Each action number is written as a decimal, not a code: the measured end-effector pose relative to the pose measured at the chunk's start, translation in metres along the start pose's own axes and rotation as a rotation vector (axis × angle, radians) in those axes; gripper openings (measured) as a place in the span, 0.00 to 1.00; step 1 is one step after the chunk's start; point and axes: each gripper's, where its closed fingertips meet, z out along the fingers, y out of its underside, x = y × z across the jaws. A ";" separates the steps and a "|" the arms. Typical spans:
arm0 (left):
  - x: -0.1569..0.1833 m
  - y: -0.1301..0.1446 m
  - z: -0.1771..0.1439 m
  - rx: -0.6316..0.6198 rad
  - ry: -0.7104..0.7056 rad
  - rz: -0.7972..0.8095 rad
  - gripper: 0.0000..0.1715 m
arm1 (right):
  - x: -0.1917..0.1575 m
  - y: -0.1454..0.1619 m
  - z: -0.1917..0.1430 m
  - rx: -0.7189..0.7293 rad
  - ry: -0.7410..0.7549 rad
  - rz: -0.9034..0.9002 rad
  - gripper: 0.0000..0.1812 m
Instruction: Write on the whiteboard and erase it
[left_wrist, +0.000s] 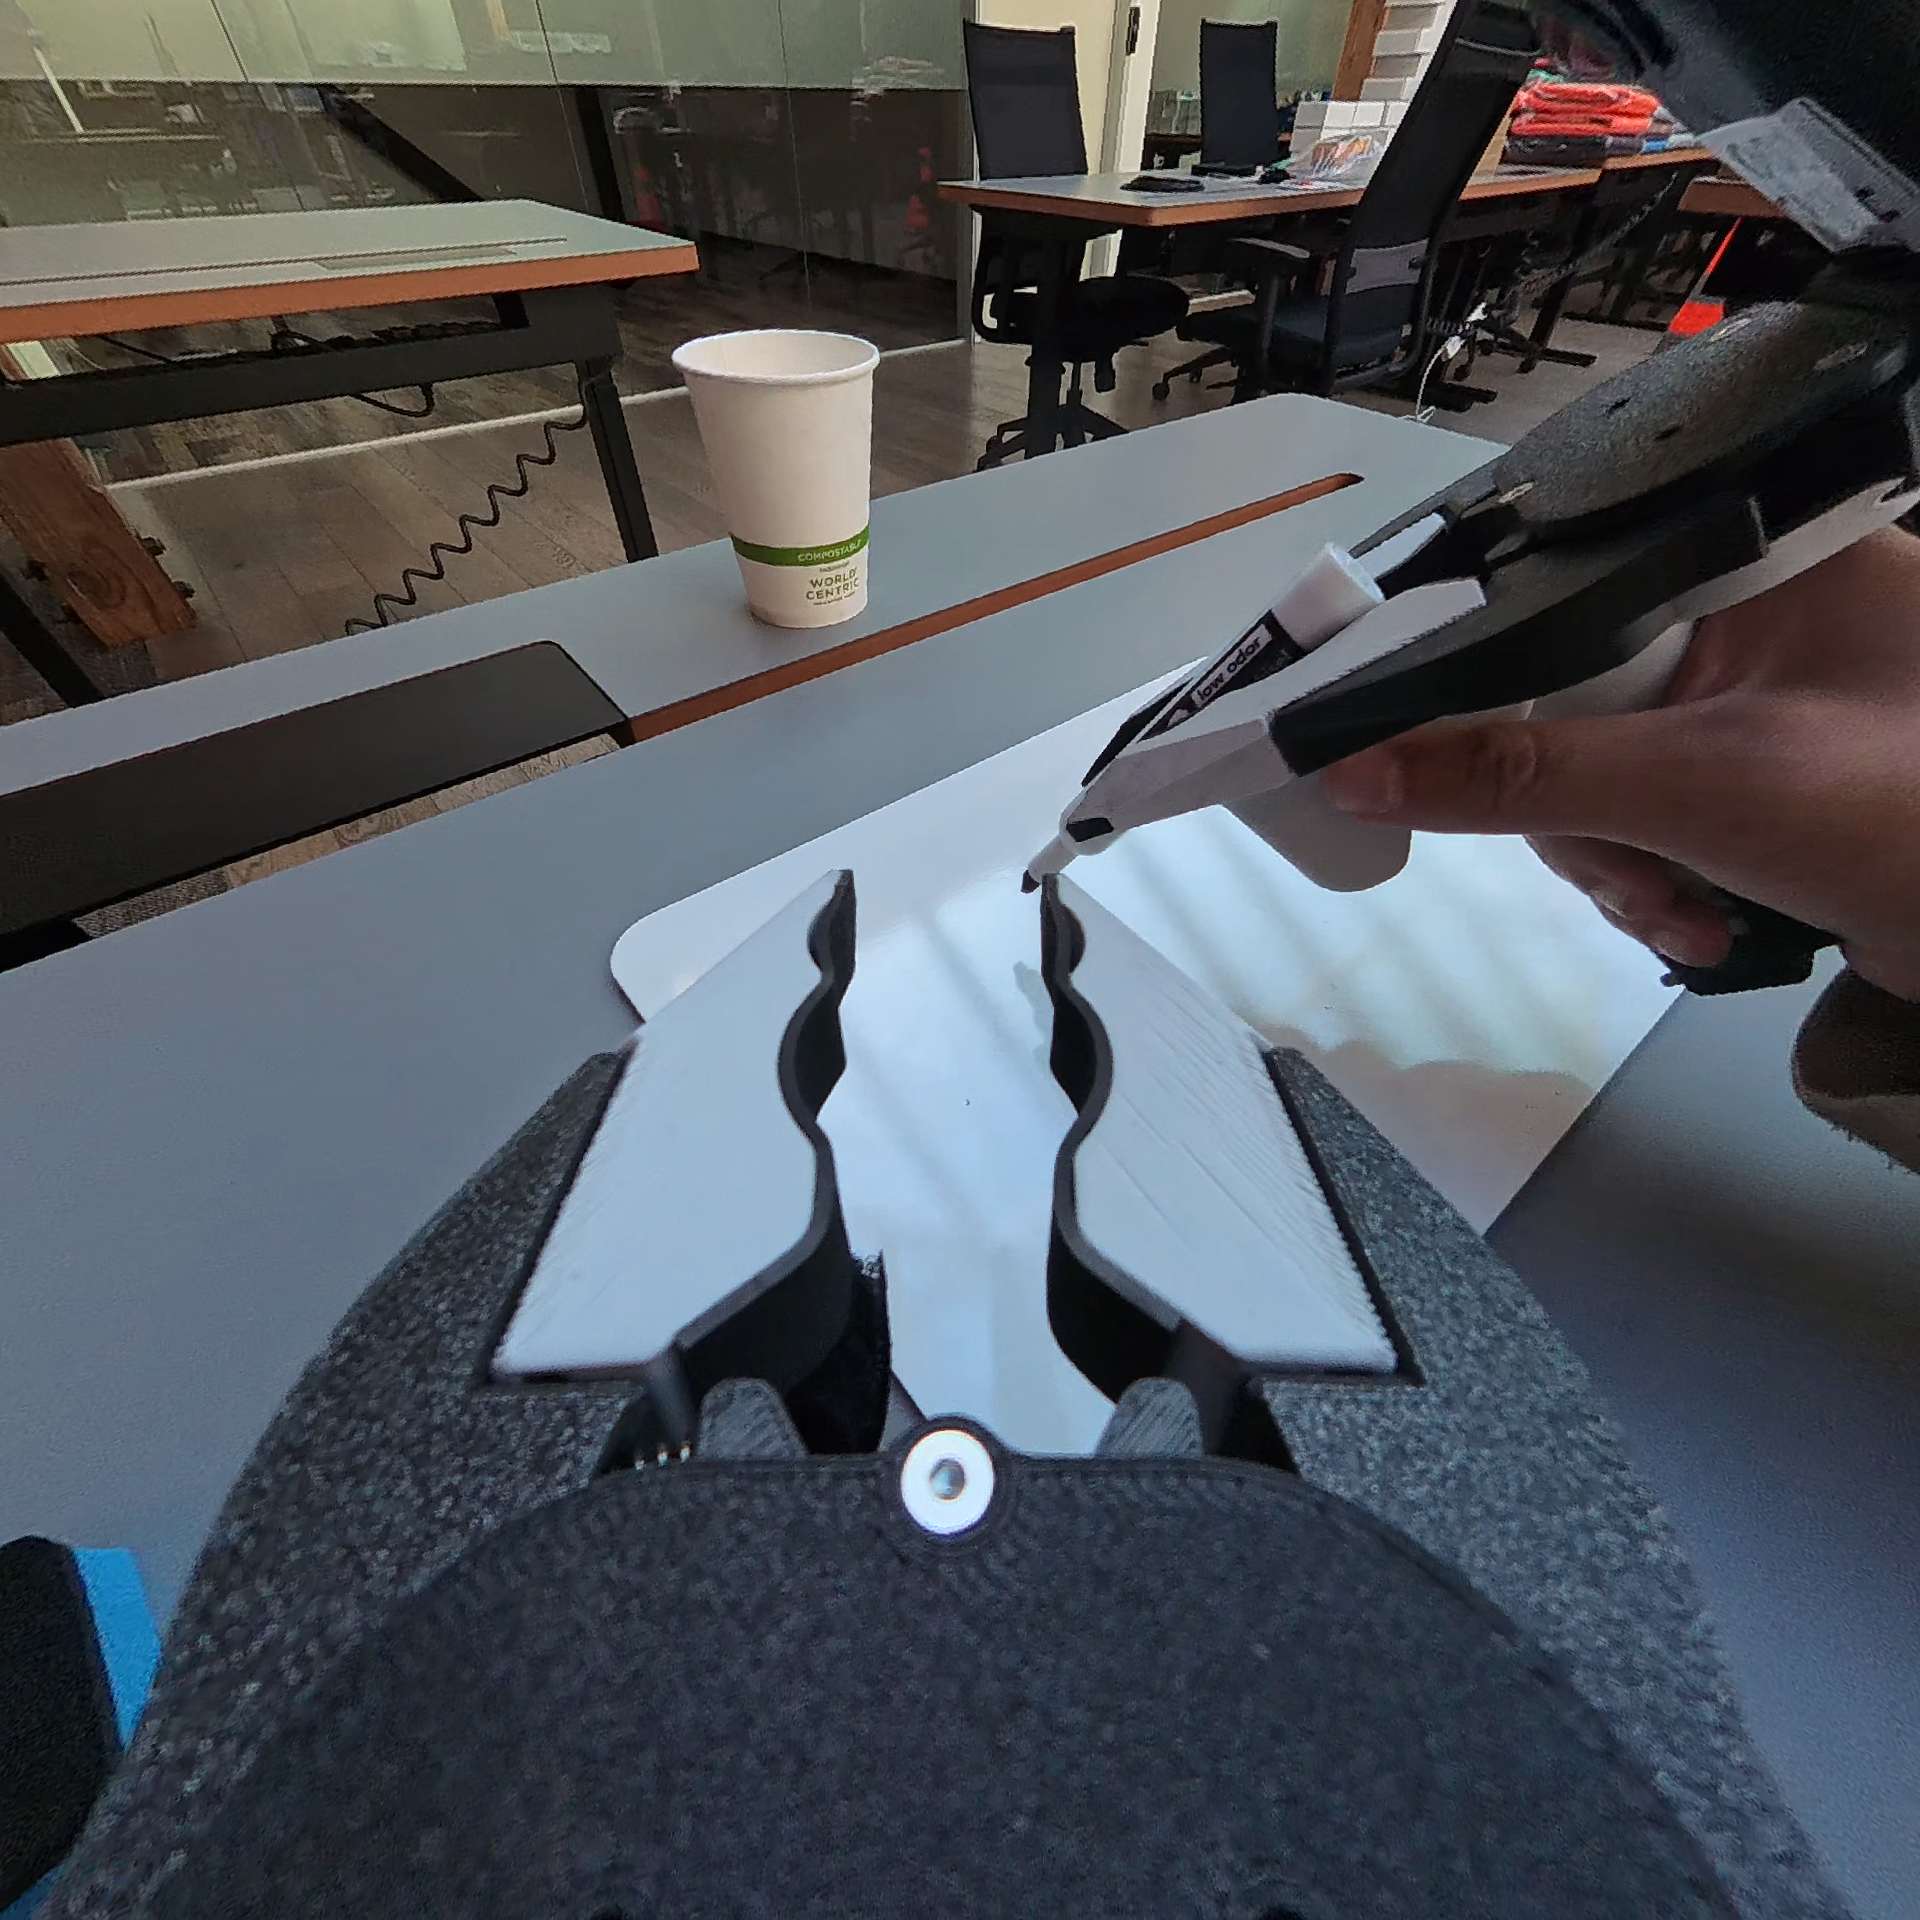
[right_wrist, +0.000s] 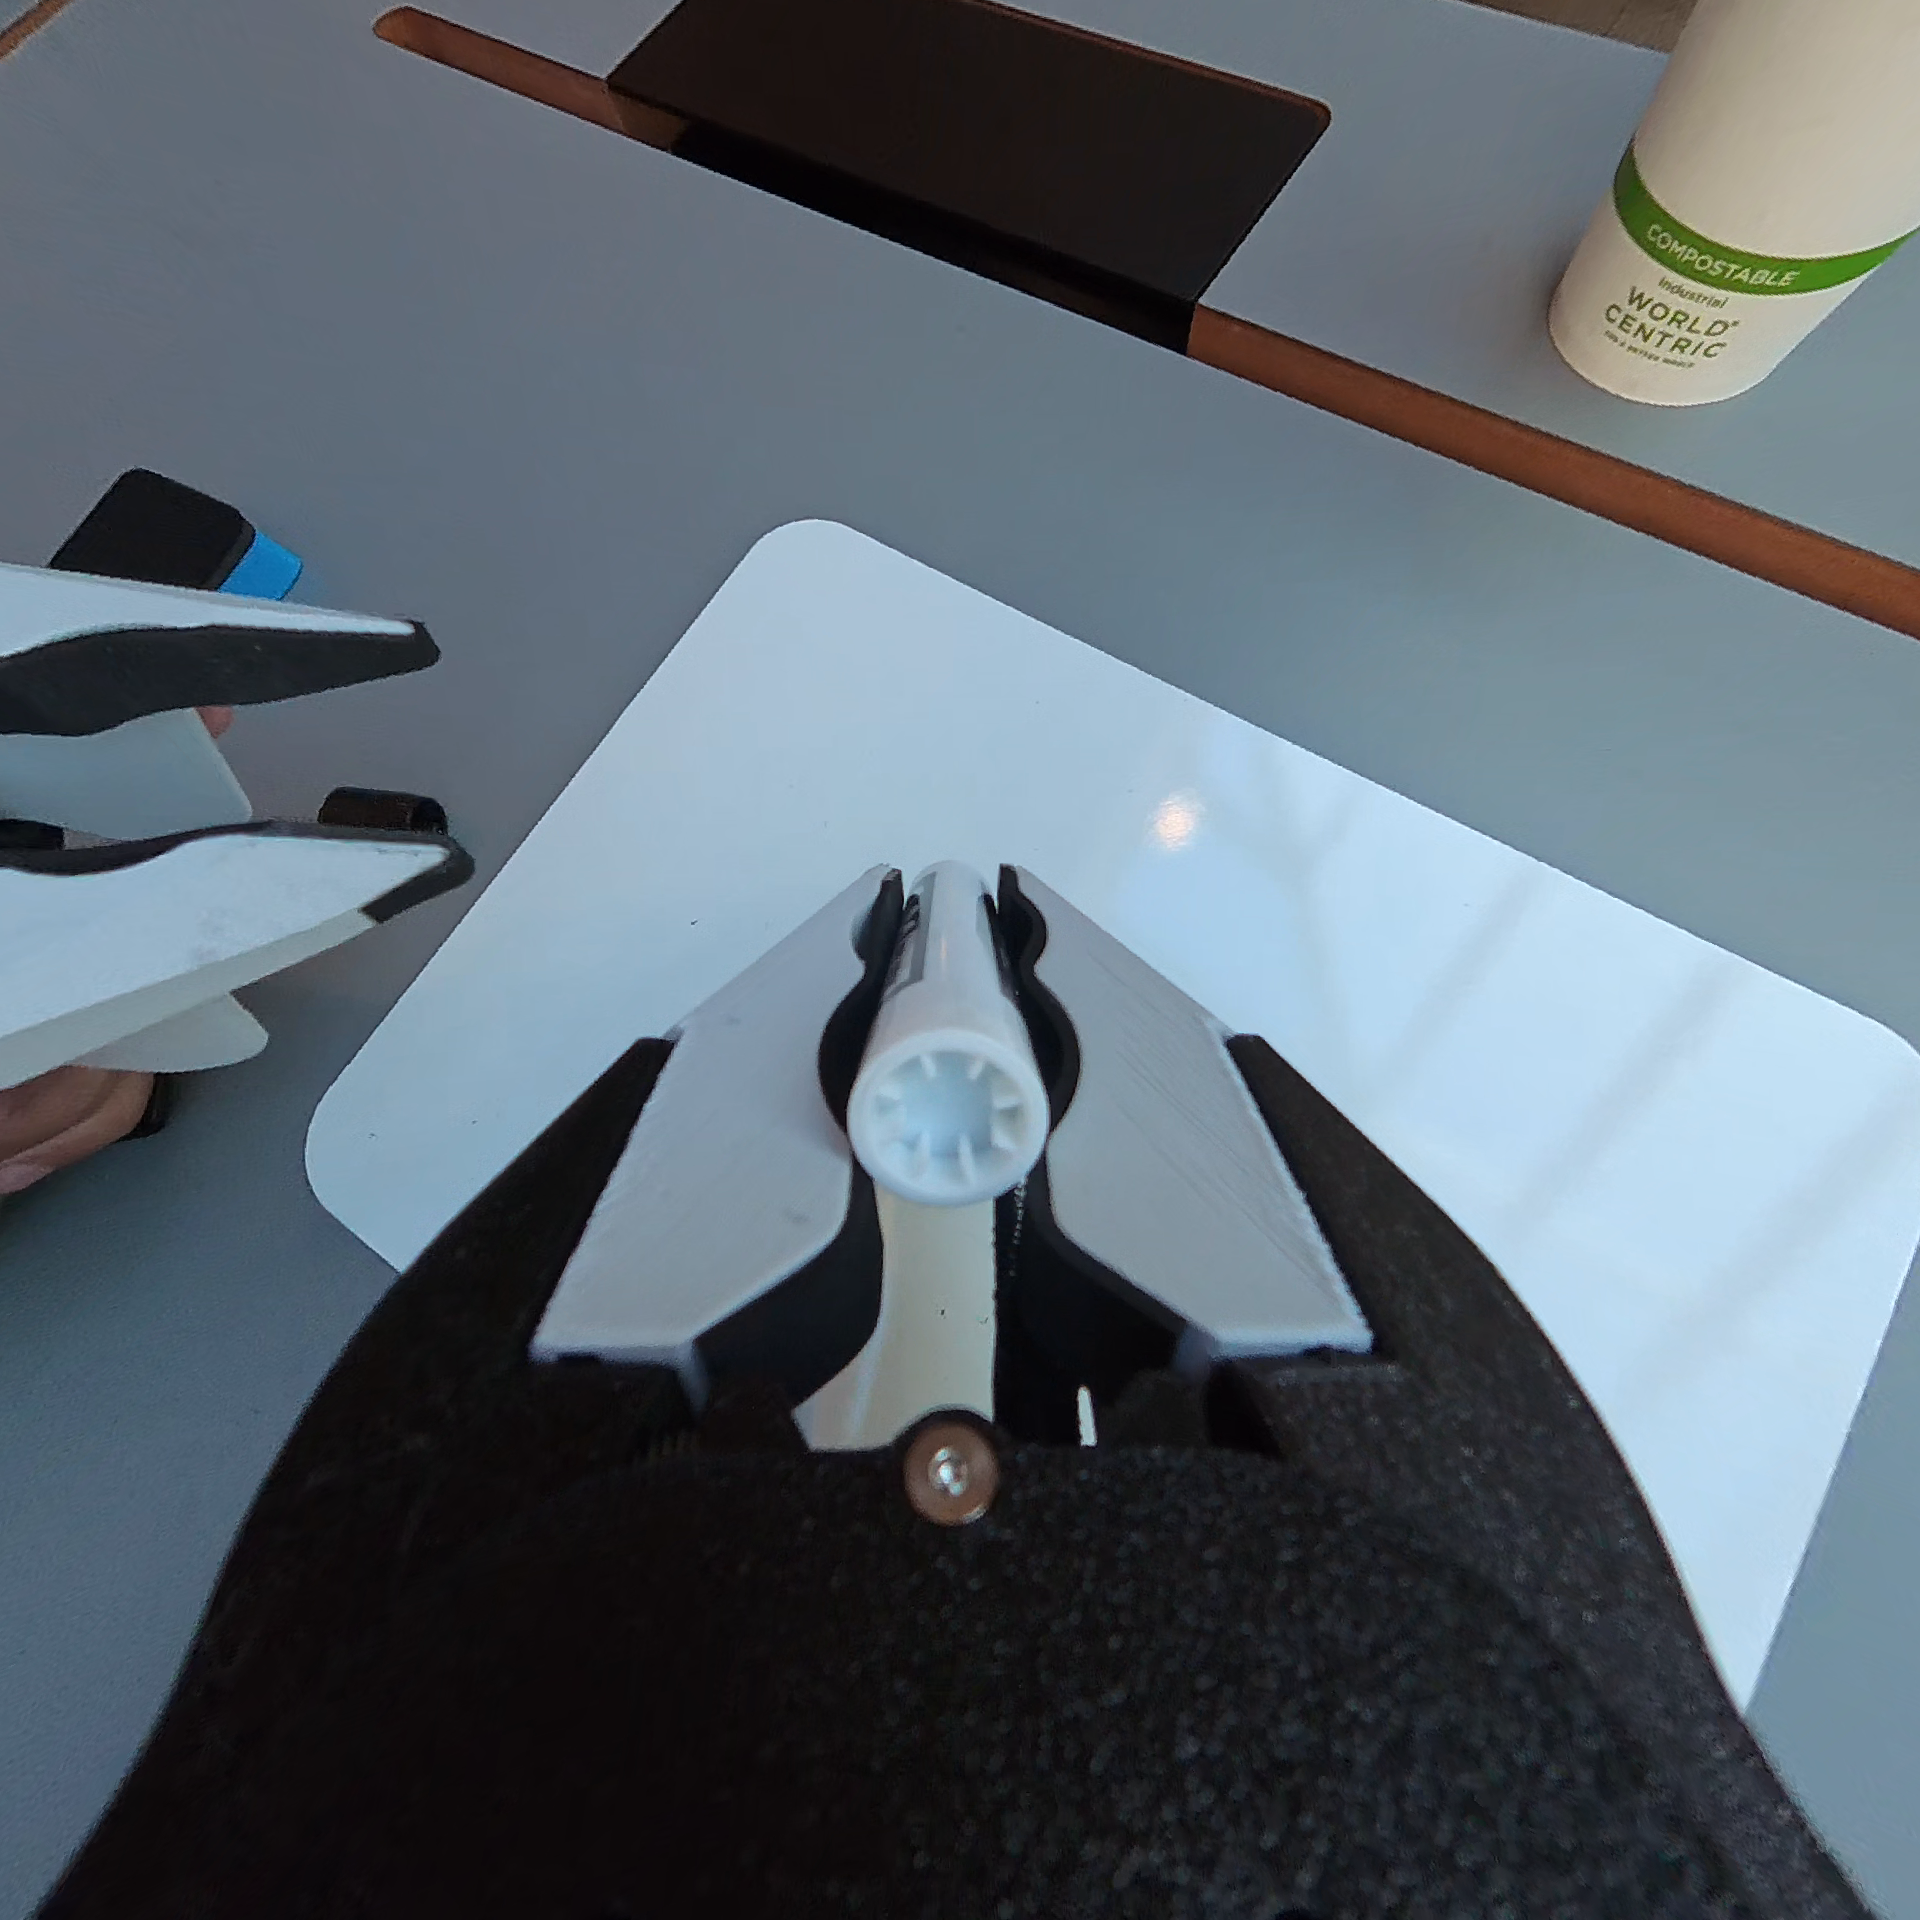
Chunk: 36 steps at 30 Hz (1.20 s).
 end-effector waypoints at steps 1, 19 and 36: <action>0.002 0.000 0.000 0.001 0.005 0.001 0.21 | -0.002 0.001 0.002 -0.001 -0.004 0.009 0.10; 0.007 0.010 -0.001 -0.038 0.055 -0.072 0.21 | 0.009 0.004 0.020 0.007 0.067 -0.015 0.10; 0.011 0.011 -0.001 -0.045 0.052 -0.047 0.21 | -0.006 0.003 0.023 -0.017 0.032 -0.059 0.10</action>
